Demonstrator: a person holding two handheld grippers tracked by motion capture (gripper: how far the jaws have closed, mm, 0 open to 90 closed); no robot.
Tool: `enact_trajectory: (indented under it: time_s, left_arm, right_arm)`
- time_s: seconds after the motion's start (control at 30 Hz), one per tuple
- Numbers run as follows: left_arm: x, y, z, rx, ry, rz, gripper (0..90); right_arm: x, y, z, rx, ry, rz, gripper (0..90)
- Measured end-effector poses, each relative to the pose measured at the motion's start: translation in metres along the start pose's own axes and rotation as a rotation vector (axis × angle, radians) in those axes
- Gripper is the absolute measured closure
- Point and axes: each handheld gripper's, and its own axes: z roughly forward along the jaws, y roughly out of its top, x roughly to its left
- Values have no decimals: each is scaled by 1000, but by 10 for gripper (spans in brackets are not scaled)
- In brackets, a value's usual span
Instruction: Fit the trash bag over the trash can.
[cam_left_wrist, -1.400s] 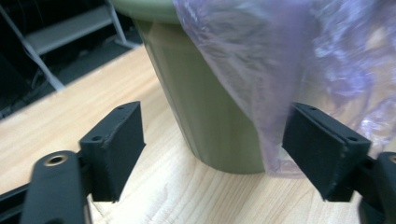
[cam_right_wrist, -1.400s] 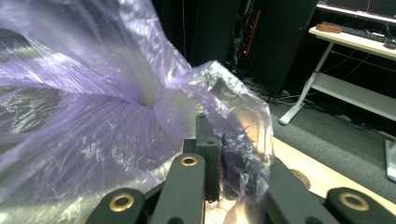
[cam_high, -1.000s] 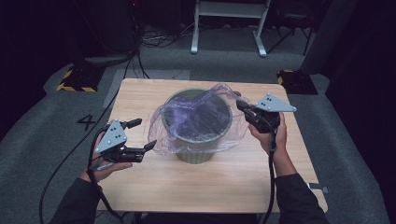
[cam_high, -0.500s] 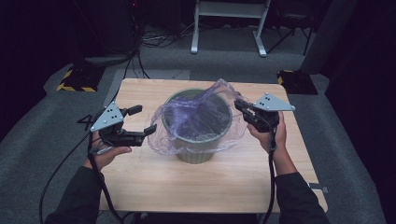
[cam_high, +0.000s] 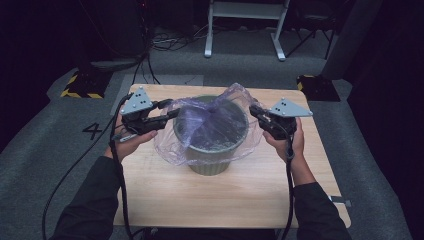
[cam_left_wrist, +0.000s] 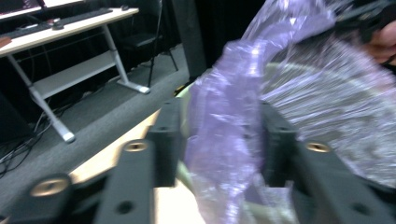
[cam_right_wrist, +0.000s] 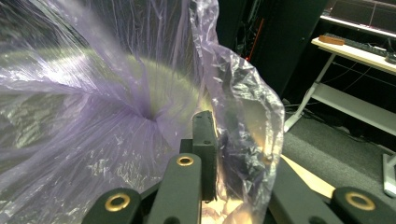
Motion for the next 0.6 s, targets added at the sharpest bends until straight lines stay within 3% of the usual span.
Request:
enact_trajectory:
  time_s: [0.1,0.2,0.27,0.43,0.6]
  left_arm:
    - [6,-7,6,20,8,-21,753]
    - [12,-16,12,25,2,-63,836]
    - [16,-24,17,57,5,-76,869]
    - [24,-42,29,106,24,-129,889]
    - [28,-59,44,163,41,-155,891]
  right_arm:
    - [-3,-1,2,1,-6,13,857]
    - [-6,-3,5,14,-7,27,861]
    - [-9,-5,8,24,-3,47,864]
    - [-15,-10,19,61,-1,72,863]
    - [-21,-18,33,109,8,108,861]
